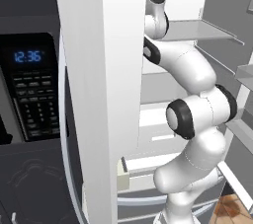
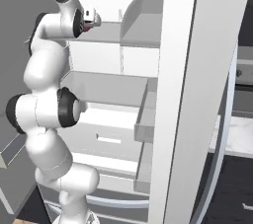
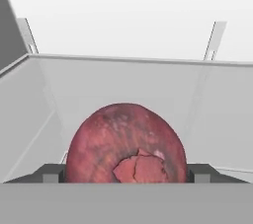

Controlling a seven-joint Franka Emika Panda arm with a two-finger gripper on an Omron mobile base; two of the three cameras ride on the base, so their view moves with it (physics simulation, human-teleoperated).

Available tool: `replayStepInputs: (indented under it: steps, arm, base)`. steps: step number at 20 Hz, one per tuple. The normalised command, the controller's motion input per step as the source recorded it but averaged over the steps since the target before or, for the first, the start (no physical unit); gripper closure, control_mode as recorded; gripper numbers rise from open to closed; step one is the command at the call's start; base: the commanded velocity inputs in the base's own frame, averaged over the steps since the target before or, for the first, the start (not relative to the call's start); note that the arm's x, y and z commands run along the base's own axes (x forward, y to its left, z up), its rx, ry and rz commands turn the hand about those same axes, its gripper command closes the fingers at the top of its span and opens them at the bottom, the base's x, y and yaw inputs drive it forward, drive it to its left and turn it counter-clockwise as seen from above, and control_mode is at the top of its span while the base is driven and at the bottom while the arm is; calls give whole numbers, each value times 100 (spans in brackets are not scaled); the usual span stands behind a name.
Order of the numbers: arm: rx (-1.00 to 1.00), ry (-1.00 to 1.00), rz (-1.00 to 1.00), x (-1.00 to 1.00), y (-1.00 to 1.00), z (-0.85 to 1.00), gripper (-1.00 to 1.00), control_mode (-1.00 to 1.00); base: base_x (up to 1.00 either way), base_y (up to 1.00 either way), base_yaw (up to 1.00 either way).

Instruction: Grab the onions from the fridge, place them in the blender, close the lid, and turn on the blender to create a marinade.

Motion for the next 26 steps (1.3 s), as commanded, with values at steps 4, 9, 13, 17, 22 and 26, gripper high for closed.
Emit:
replayStepInputs:
  steps: [4,9,13,17,22,26]
  arm:
    - [0,-24,0,-93,0,7,100,-100]
    - [0,-27,0,-100,-14,0,100,-100]
    - [3,-13,0,-100,-42,7,100,-100]
    - [4,-4,-1,-100,-41,34,100,-100]
    - [3,6,-6,-100,-25,5,100,-100]
    - [2,15,-9,-100,-20,0,100,-100]
  base:
    - [0,0,0]
    - [0,0,0]
    - [0,0,0]
    - [0,0,0]
    - [0,0,0]
    - [0,0,0]
